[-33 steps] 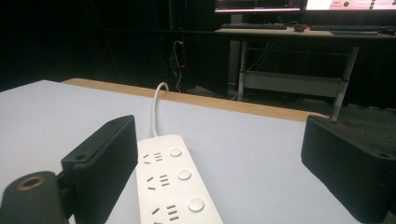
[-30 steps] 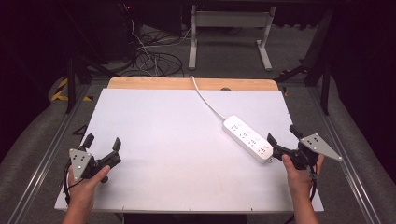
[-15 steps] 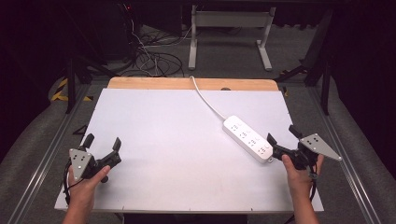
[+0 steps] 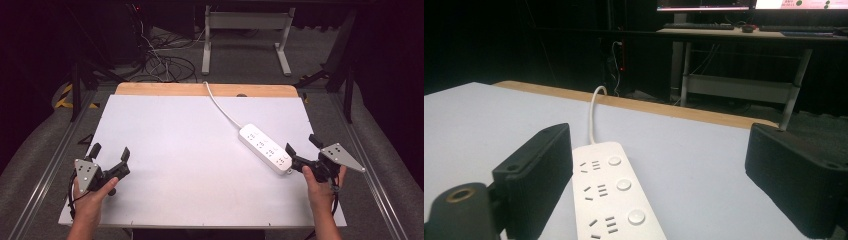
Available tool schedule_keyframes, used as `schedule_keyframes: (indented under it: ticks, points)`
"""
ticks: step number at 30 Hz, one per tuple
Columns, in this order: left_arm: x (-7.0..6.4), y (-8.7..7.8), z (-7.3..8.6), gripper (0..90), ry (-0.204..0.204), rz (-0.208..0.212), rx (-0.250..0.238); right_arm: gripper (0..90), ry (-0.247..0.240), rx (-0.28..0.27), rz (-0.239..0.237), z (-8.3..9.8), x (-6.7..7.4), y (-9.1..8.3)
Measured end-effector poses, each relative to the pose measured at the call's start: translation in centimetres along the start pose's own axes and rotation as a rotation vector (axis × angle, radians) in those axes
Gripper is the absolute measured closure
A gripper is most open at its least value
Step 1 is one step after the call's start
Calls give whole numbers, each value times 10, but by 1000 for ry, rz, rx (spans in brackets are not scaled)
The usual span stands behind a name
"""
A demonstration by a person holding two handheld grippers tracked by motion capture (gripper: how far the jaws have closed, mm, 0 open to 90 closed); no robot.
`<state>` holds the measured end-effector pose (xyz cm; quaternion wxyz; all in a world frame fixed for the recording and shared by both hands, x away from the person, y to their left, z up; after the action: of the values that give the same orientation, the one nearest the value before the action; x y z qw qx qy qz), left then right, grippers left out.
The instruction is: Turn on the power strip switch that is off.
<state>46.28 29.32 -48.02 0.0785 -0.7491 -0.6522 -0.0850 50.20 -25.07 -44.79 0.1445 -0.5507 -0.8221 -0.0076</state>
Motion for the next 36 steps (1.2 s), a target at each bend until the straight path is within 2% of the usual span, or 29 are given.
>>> schedule_keyframes:
  ticks: [36]
  points:
    - [0,-1,1,84,3,-1,1,135,2,10,2,1,1,2]
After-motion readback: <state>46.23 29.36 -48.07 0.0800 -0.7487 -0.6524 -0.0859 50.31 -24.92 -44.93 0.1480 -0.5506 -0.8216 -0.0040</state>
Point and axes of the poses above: each handheld gripper's, and its own axes: y roughly forward along the jaws, z roughly out of its underside, x roughly to its left, the point moved 8 cm from there along y, roughly forward along the jaws, and after that the axes turned 15 degrees about y, right-handed, at the moved point
